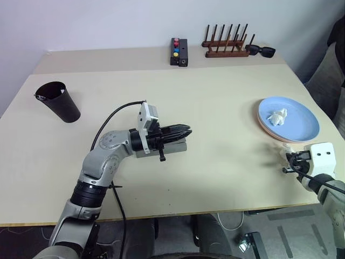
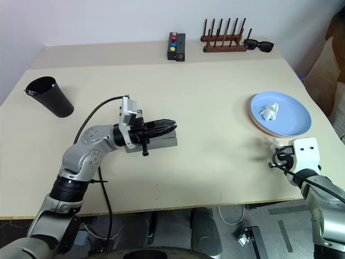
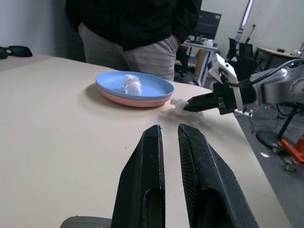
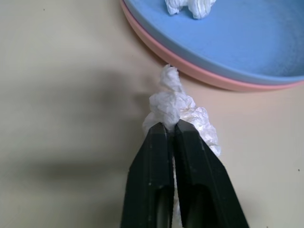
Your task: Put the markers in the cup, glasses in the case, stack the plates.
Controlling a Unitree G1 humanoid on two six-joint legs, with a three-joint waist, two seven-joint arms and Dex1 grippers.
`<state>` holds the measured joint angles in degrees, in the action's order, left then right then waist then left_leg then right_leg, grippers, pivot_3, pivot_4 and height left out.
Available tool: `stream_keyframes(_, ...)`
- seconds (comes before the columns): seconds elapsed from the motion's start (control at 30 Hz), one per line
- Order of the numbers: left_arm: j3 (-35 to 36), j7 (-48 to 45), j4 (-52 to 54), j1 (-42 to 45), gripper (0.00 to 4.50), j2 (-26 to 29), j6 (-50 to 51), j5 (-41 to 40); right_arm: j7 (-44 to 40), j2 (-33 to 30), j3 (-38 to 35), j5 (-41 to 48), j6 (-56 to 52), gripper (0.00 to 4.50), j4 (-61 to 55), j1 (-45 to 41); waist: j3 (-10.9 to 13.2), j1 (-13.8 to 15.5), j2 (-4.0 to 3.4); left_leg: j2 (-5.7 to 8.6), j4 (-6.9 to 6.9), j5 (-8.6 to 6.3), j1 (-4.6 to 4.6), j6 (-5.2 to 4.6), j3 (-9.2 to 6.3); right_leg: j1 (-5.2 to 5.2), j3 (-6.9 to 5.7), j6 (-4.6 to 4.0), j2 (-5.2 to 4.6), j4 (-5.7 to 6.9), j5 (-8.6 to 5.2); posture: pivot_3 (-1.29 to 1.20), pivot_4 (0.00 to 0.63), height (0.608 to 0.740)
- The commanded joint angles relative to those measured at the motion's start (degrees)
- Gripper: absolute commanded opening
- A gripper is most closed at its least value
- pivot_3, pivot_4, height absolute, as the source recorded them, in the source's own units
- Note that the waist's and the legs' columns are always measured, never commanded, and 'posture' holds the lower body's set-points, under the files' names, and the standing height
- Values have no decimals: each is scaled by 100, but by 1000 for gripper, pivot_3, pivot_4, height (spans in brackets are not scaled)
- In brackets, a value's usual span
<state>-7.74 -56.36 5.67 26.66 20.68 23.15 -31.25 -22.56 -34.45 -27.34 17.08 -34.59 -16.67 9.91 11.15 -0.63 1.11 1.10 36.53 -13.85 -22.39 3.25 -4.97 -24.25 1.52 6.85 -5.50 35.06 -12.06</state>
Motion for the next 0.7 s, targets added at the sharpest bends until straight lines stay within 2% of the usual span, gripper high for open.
stream_keyframes(0.03, 133, -18, -16, 19, 502, -7, -219, 64, -243, -11, -130, 264, 330, 38, -460, -167, 0, -1, 0, 0, 0, 0, 0, 0, 0, 0, 0, 0, 0, 0, 0, 0, 150, 734)
stream_keyframes(0.23, 155, 1, -279, 90, 502, 28, -537, 297, -9, -59, -32, 223, 494, 38, -327, -1009, 0, -12, -1, -1, 0, 0, 2, 0, 0, 0, 0, 2, 1, 1, 0, 0, 150, 734)
stream_keyframes(0.47, 267, 144, -53, 51, 502, 149, -505, 328, 544, -122, 358, -419, 739, 38, 1359, -2262, 1, -6, 1, 1, 0, 0, -2, 0, 0, 0, 0, -19, 0, -2, 14, 0, 150, 734)
stream_keyframes(0.57, 312, 286, 167, 2, 502, 226, -388, 305, 626, -169, 411, -573, 1009, 880, 2129, -2626, 2, -14, 0, 1, -3, 0, -2, 0, 0, -1, 0, -19, 0, -2, 14, 0, 150, 734)
stream_keyframes(0.7, 394, 496, 425, -54, 502, 316, -204, 271, 704, -257, 434, -764, 1320, 2854, 2592, -2846, 2, -20, -1, 1, -7, 0, 0, 0, 0, -1, 0, -18, 0, -2, 14, 0, 150, 734)
